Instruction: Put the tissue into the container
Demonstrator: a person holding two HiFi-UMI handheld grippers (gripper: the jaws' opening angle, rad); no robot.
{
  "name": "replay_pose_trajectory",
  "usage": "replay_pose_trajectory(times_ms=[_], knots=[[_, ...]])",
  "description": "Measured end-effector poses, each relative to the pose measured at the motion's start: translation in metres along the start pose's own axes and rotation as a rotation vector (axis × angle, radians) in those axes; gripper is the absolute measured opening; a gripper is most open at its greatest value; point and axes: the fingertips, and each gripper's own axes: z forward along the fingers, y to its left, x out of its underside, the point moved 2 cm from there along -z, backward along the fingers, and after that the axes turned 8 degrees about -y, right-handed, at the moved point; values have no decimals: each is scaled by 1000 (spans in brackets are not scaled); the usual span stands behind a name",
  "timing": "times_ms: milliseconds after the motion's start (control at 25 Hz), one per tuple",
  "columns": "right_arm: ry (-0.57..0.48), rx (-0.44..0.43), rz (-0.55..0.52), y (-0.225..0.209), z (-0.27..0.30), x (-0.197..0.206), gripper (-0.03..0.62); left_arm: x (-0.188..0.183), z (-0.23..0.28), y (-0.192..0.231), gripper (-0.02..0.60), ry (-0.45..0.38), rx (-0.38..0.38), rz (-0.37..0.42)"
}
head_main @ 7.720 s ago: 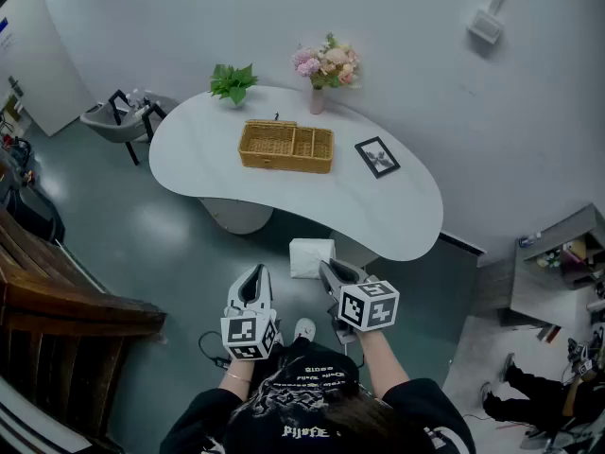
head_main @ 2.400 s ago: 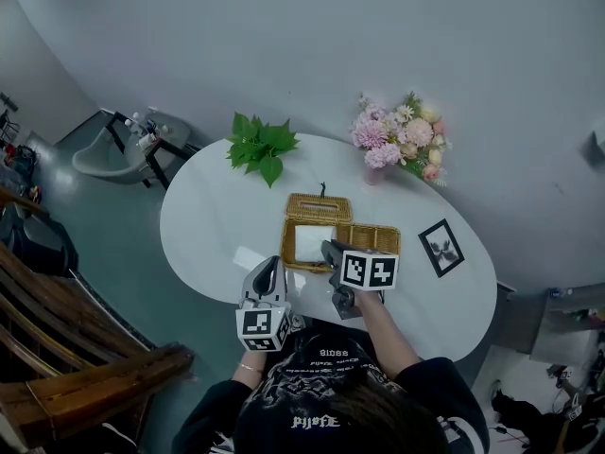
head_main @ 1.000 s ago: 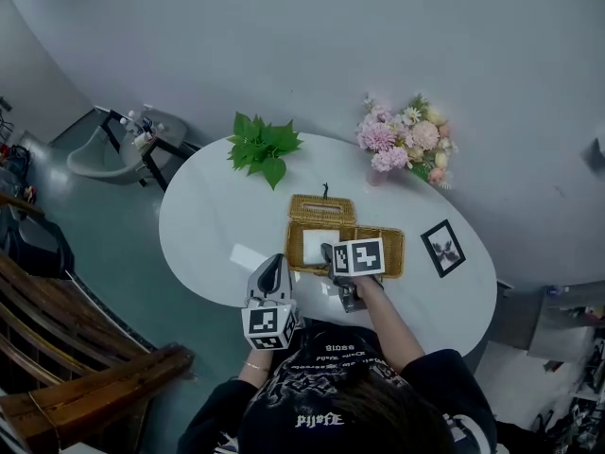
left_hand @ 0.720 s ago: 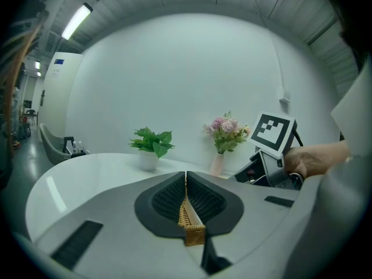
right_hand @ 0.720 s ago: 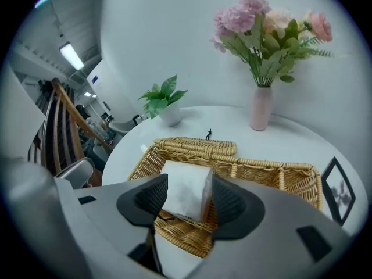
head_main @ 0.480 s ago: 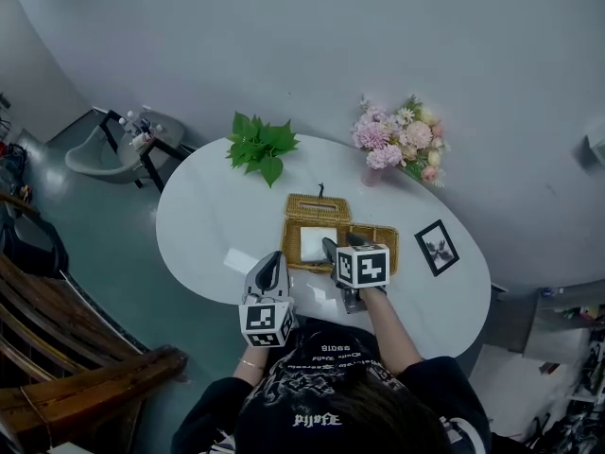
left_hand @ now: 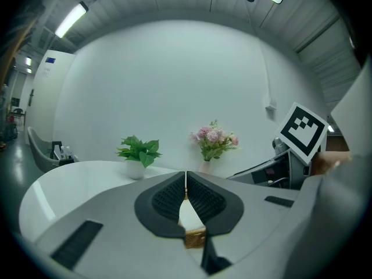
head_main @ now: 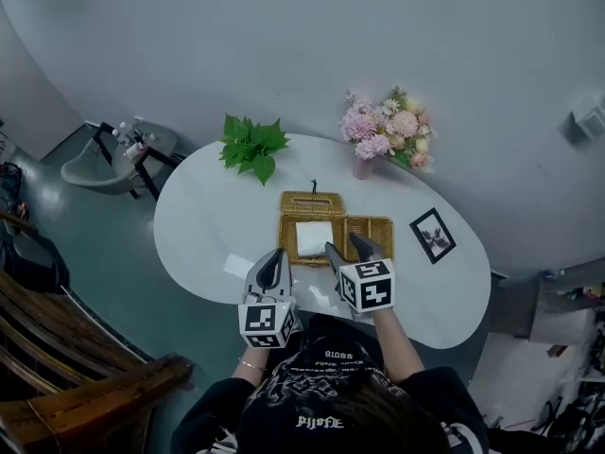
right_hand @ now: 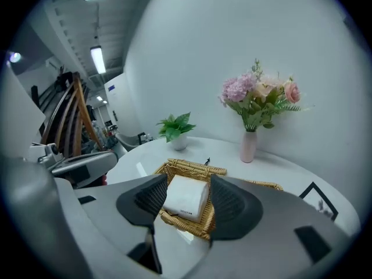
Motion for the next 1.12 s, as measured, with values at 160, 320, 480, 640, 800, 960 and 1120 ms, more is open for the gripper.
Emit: replay_pose_trajectory(times_ms=[160, 320, 480, 640, 800, 960, 1120], knots=[[-47, 47, -26, 2, -16, 2, 243, 1, -4, -5, 28, 10, 30, 3], [-77, 91, -37, 2, -32, 5, 134, 0, -8, -11, 28, 8, 59, 10], [-120, 83, -28, 6, -44, 4, 45, -2, -9, -16, 28, 0, 79, 12], [-173, 27, -9, 17, -53, -5, 25, 0, -10, -25, 28, 5, 114, 12], [-197, 45, -49, 18, -57, -8, 24, 0, -9, -35, 28, 11, 149, 29], [-205, 69, -67, 17, -56, -7, 23, -1, -9, -36, 28, 6, 143, 35], [-218, 81, -75, 13, -57, -10, 23, -2, -8, -35, 28, 7, 131, 35]])
